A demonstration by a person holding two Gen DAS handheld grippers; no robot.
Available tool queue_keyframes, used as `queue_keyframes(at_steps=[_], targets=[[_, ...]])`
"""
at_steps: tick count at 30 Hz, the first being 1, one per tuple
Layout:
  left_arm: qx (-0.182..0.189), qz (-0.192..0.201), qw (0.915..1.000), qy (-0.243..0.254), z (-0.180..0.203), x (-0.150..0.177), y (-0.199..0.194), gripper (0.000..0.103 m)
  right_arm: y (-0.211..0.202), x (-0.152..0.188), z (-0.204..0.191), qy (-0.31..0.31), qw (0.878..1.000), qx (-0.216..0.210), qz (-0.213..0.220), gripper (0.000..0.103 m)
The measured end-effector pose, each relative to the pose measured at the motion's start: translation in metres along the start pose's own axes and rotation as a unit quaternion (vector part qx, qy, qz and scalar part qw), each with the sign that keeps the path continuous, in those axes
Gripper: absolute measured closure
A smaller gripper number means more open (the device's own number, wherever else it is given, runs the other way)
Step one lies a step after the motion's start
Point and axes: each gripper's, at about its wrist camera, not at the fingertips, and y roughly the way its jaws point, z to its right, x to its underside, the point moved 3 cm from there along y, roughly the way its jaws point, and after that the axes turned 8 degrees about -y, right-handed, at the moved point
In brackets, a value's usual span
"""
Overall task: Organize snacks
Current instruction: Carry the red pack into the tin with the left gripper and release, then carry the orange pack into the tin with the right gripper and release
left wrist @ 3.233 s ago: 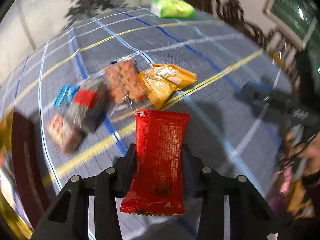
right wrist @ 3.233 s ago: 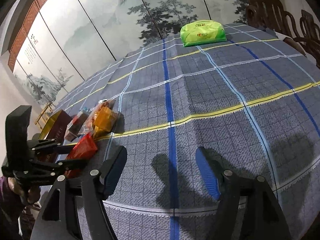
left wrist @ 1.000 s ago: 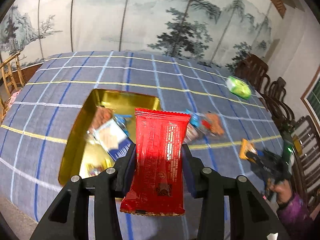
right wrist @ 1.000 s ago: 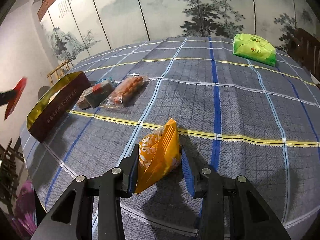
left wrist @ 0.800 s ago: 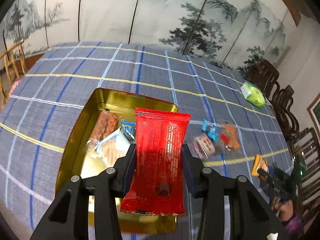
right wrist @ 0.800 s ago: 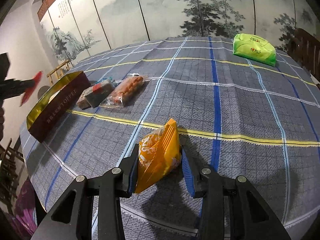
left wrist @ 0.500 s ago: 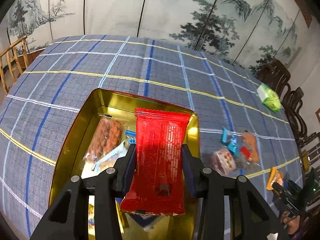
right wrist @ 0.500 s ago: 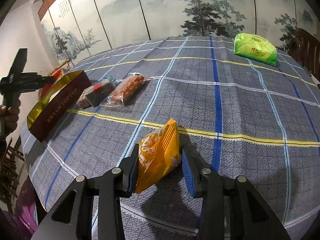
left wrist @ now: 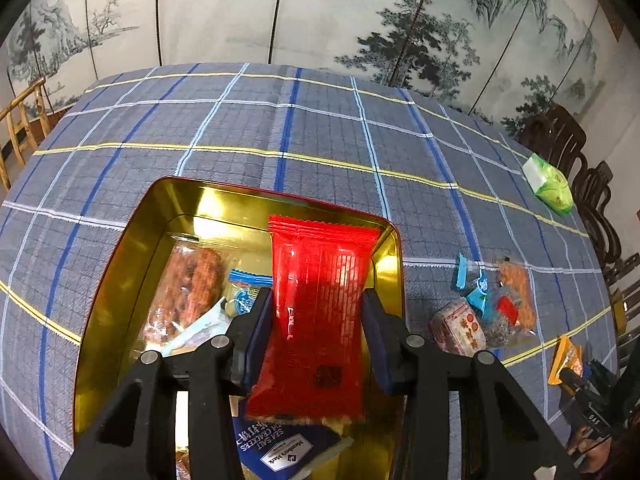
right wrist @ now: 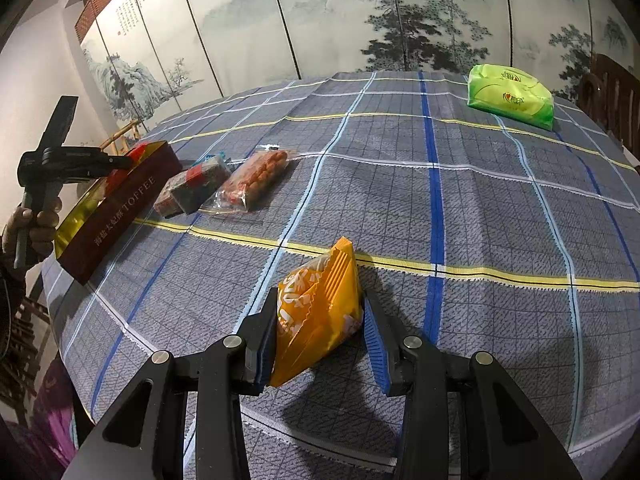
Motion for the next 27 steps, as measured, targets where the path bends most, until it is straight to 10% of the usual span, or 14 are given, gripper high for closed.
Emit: queue_keyframes(at_steps=[27], targets=[[-0.119, 0.105, 0.9833, 0.089, 0.035, 0.069, -0.094, 0.041, -0.008, 0.005, -0.024, 0.013, 1.000, -0.024, -0.006, 0.063]])
